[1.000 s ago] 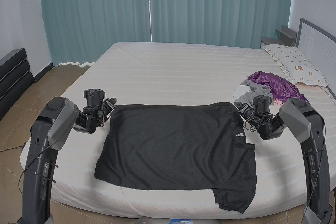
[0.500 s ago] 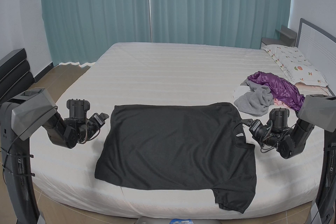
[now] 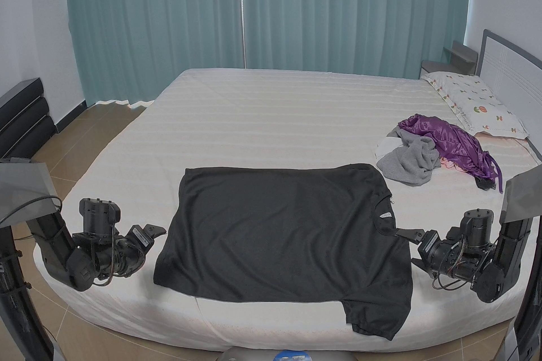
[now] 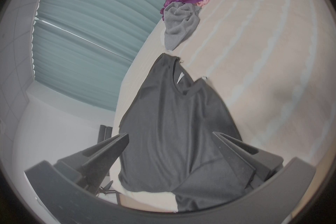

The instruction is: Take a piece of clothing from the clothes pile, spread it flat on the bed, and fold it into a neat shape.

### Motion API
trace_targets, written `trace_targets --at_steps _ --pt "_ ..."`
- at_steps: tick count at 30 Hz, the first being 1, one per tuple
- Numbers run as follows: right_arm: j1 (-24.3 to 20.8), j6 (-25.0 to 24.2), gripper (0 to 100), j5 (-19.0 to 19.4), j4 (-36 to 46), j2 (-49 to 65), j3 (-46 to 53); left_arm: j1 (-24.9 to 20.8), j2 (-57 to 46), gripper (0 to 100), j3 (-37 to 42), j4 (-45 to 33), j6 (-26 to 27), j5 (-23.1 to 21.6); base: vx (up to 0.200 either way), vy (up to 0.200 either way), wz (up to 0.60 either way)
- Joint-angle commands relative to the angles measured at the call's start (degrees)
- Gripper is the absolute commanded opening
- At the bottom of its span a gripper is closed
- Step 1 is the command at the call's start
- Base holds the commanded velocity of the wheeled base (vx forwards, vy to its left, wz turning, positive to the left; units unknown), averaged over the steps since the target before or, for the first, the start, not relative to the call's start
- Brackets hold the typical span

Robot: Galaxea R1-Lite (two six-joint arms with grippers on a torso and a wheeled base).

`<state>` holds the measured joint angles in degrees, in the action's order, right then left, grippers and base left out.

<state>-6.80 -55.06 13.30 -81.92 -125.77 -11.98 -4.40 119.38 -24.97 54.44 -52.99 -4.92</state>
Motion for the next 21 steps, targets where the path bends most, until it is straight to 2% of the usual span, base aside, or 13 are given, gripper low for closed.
trace_targets --at_steps 1,9,14,21 --pt "0.03 -1.27 100 1.47 -1.75 0.44 3.37 -0.35 -1.7 100 4.22 1.02 -0.44 -1.05 -0.2 0.0 0.0" --pt "-0.23 -1.27 100 1.47 -5.18 -1.85 4.6 -3.33 1.64 100 5.45 1.02 2.46 0.62 0.0 0.0 0.0" --pt "-0.4 -1.27 100 1.38 -7.11 -3.34 5.13 -5.18 6.04 100 4.14 1.1 6.94 5.8 0.0 0.0 0.0" --pt "-0.58 -1.27 100 1.47 -7.11 -3.25 5.04 -5.71 8.67 100 -0.35 1.02 7.11 7.83 0.0 0.0 0.0"
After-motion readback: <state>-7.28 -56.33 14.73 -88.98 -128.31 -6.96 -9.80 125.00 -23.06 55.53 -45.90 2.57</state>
